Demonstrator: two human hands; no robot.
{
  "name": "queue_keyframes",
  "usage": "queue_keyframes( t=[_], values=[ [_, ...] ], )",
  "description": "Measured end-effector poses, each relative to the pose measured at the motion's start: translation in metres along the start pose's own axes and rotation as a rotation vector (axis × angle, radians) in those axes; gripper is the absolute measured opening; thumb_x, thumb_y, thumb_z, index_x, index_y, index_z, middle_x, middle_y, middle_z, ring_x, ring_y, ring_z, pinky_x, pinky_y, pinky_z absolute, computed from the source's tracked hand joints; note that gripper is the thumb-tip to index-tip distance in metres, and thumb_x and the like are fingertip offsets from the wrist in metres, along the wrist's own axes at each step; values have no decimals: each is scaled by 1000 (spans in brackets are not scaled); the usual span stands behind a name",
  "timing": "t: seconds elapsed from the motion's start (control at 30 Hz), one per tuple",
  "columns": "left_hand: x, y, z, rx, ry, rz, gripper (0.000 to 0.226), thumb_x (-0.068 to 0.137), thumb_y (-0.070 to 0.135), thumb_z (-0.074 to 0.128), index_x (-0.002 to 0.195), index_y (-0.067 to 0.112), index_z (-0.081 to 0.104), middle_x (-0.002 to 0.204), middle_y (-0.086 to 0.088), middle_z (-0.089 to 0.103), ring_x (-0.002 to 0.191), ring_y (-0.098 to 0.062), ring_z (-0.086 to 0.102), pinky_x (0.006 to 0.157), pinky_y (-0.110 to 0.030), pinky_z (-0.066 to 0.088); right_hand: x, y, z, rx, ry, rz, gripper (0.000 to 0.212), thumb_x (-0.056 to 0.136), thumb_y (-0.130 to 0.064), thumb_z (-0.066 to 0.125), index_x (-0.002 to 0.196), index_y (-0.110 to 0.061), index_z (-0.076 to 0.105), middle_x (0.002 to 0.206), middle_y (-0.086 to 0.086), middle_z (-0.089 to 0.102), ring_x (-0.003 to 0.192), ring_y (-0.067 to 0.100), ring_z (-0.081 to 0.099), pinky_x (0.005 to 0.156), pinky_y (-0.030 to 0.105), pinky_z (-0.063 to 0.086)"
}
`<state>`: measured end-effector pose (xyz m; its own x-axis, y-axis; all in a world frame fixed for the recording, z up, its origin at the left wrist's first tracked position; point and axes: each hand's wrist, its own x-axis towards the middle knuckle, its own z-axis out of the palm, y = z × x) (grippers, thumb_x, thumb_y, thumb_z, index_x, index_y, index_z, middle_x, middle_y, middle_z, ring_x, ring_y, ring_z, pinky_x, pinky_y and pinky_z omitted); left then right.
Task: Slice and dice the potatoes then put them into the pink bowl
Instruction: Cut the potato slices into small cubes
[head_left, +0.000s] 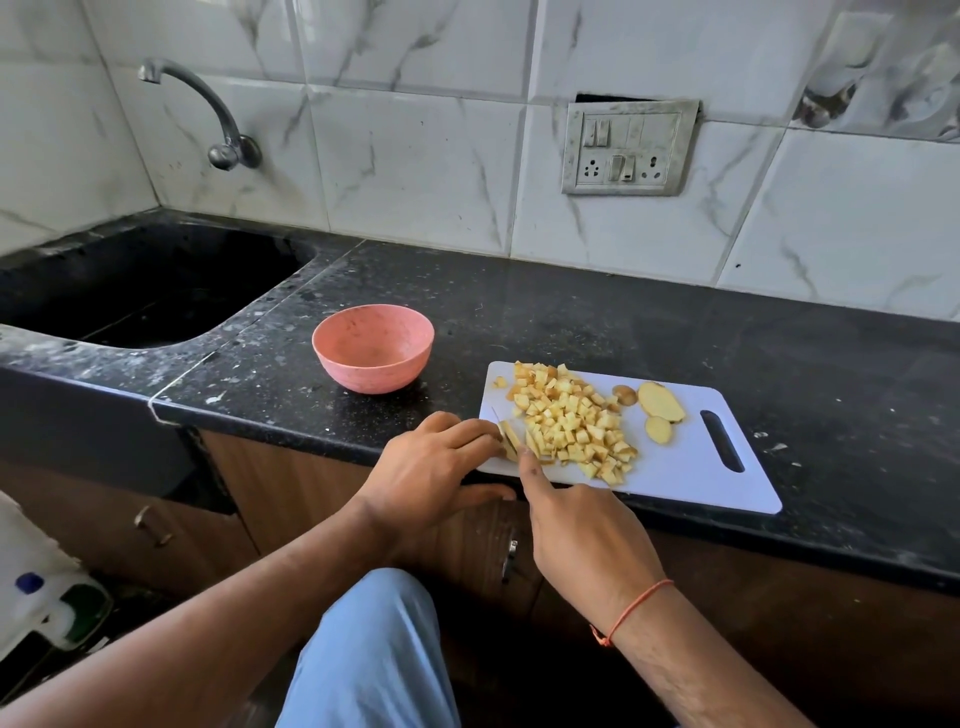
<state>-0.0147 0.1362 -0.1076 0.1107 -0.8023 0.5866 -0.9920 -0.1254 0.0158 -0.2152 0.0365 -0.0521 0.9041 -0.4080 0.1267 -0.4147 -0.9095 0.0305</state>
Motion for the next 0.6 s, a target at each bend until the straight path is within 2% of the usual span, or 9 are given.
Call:
queue_keyframes(
  t=[0.07, 0.17, 0.3, 0.37, 0.5, 0.6],
  values=[
    [-1, 1, 0, 8, -4, -4, 47, 95, 72, 62, 126, 36, 68, 134, 22, 62, 104, -16, 62, 59, -33, 58, -2, 0, -1, 4, 2, -5, 66, 110, -30, 40, 166, -21, 5, 75, -4, 49, 59, 12, 42, 54, 31, 38],
    [-2, 3, 1, 25, 13, 8, 46, 96, 68, 63, 128, 34, 69, 135, 20, 63, 102, -17, 63, 64, -32, 59, -5, 0, -3, 12, 11, 2, 67, 110, -31, 40, 166, -21, 5, 76, -4, 49, 59, 12, 41, 49, 28, 30],
    [-2, 7, -2, 53, 42, 35, 46, 97, 65, 61, 126, 31, 71, 133, 17, 66, 100, -16, 63, 72, -24, 52, -7, -1, -6, 12, -31, 2, 68, 110, -31, 40, 166, -19, 3, 73, -4, 44, 64, 14, 46, 57, 32, 41],
    [-2, 8, -2, 69, 48, 35, 46, 97, 65, 61, 126, 30, 71, 133, 17, 67, 99, -16, 63, 73, -22, 50, -12, -1, -7, 10, -51, 6, 69, 110, -29, 39, 166, -18, 1, 71, -4, 41, 63, 14, 45, 58, 33, 41],
    [-4, 7, 2, 46, 46, 21, 46, 99, 65, 63, 127, 29, 71, 135, 15, 66, 101, -18, 63, 75, -28, 55, -25, -2, -10, -8, -57, 29, 69, 109, -23, 37, 166, -18, -2, 68, -4, 36, 55, 13, 33, 47, 31, 23],
    [-3, 7, 1, 54, 49, 31, 49, 99, 67, 56, 126, 29, 72, 133, 15, 67, 101, -17, 63, 74, -28, 55, -33, -1, -14, -12, -73, 33, 68, 109, -22, 37, 166, -19, -1, 68, -4, 36, 55, 12, 32, 46, 31, 21]
  ],
)
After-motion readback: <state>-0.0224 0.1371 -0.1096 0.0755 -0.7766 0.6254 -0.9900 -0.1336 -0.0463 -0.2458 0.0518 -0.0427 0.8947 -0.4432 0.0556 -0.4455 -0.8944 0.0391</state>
